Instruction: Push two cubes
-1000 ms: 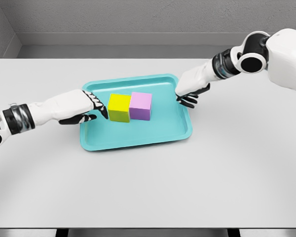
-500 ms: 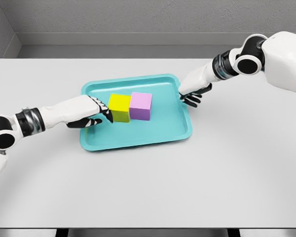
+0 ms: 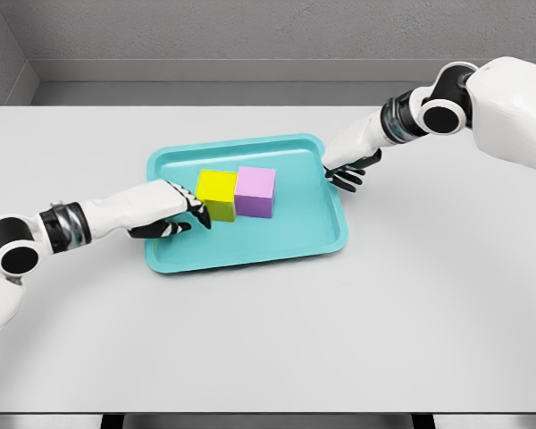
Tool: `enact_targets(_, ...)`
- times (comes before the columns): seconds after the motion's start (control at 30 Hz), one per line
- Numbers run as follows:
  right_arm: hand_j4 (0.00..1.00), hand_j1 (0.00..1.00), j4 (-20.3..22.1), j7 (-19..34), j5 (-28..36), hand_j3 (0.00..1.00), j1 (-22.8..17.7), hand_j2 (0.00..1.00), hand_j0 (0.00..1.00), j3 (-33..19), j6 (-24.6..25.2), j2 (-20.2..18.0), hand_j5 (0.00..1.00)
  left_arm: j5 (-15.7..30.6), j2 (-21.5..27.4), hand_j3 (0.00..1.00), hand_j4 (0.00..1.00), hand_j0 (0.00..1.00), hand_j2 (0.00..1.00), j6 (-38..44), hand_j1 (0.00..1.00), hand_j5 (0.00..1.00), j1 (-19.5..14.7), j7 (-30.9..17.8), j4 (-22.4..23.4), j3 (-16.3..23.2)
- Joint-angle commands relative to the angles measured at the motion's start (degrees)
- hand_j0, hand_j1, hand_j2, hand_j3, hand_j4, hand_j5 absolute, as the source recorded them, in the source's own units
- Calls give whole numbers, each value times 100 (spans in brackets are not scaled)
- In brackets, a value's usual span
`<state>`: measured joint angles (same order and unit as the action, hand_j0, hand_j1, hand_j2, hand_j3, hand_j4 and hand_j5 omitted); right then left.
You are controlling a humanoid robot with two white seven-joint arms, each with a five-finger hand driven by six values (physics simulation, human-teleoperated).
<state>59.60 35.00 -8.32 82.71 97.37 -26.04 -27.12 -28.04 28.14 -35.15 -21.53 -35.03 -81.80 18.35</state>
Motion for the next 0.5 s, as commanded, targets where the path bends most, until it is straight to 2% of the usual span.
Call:
enact_targets(0.0,17,17,-1,0,6,17,-9,17,17,-8,20,57,17,44,-27,54,54,54,54,15,54,54,-9,3,-11,46)
enact_targets(0.17,18,18,-80,0,6,18,-9,18,18,19,107,251,18,26,-159,54,54,54,54,15,54,54,-9,3,-3,116)
enact_targets(0.47,17,17,-71,0,-3,17,-18,17,17,71,99,242,17,9,-300,54,54,54,54,15,54,54,-97,3,200,151)
